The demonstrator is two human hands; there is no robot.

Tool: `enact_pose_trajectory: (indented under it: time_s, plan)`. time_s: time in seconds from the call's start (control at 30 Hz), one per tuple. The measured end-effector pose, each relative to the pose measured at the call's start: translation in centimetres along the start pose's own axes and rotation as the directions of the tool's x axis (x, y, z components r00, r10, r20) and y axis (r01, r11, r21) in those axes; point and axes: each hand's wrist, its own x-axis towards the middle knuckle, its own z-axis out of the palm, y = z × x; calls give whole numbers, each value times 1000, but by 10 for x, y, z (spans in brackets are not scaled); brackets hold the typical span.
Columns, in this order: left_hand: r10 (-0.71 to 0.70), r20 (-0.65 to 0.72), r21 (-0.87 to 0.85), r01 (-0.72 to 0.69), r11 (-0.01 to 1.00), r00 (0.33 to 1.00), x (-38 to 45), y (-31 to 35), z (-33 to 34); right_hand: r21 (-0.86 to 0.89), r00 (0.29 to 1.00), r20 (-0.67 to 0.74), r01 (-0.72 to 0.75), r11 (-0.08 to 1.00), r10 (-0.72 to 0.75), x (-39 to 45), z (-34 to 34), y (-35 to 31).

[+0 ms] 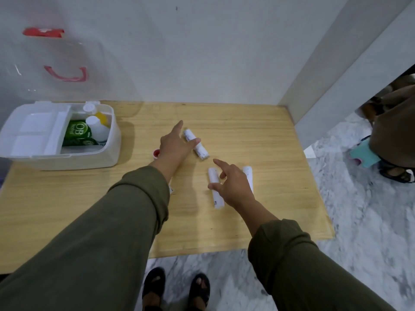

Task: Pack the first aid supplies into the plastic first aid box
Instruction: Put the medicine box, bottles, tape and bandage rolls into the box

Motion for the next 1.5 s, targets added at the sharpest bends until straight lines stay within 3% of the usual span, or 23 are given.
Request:
enact_pose_trajectory:
  time_s: [0.47,0.77,1.1,1.5]
  plan:
    - [22,102,136,-35,990,995,22,0,6,-59,995,81,-51,997,56,6,-3,1]
    - [-10,72,-54,14,998,997,19,11,10,-69,993,62,-98,993,102,9,3,-5]
    - [158,-3,-214,-155,964,987,-4,6,-2,224,978,-146,-111,968,146,5,-11,-19]
    - [244,-171,-264,-283,922,955,-36,29,-103,266,953,-303,115,957,-30,4,-38,-105]
